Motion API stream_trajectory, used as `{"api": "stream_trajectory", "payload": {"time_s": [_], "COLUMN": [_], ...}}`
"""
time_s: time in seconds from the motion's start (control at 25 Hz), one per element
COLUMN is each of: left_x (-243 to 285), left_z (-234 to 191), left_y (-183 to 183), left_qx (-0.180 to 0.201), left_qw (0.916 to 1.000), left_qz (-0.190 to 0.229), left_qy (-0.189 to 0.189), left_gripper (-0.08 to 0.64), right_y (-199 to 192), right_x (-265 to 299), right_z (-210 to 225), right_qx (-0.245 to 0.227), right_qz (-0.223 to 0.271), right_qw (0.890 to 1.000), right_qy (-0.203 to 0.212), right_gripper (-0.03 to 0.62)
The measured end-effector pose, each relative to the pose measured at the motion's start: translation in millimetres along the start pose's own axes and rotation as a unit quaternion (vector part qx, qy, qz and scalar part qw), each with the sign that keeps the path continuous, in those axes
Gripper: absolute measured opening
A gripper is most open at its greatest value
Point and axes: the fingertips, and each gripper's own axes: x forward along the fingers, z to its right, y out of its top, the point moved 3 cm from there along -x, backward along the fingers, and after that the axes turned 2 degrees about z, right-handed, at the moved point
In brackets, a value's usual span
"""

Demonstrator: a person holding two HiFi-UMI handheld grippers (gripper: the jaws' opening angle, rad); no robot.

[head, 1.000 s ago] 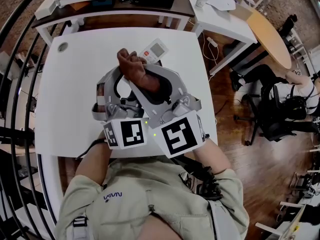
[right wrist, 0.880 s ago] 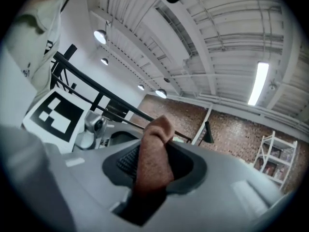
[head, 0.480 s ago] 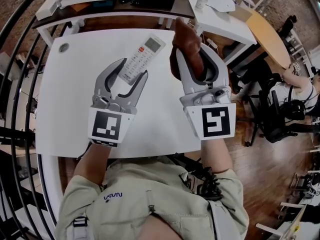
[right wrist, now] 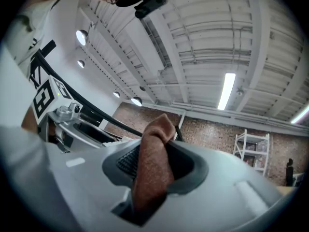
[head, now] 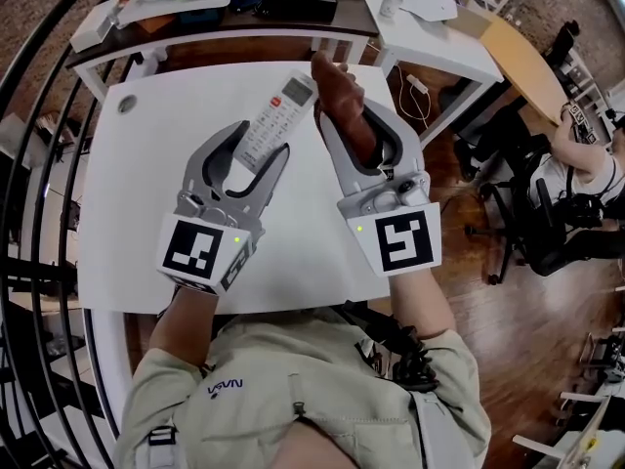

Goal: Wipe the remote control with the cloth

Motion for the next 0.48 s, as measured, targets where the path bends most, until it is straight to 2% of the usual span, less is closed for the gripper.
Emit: {"api": "stream_trajectory", "payload": {"time_s": [0.16,0.24,0.36,0.48], "left_x": [1,1,0,-2], "left_z": [1,2,1,-2], "left_y": [0,0,1,3], "left_qx": [0.007,-0.001,-0.038,-0.094], "left_qw": [1.0000,0.9999,0.9989,0.9944], "left_qz": [0.004,0.011,0.026,0.043], "left_qy": [0.001,-0.002,-0.012,-0.020], "left_gripper": [0.244,0.244,0.244,0.244], "right_y": [-1,-1,2,6], "right_x": [-3,-5,-7,-9], "right_z": [-3,-2,-5,-11], "right_qx": [0.020,0.029,0.040,0.049], "right_qz": [0.010,0.016,0.026,0.038], "right_qw": [1.000,0.999,0.999,0.998], "right_qy": [0.002,0.004,0.009,0.022], "right_gripper": [0.127,0.127,0.127,0.127]}}
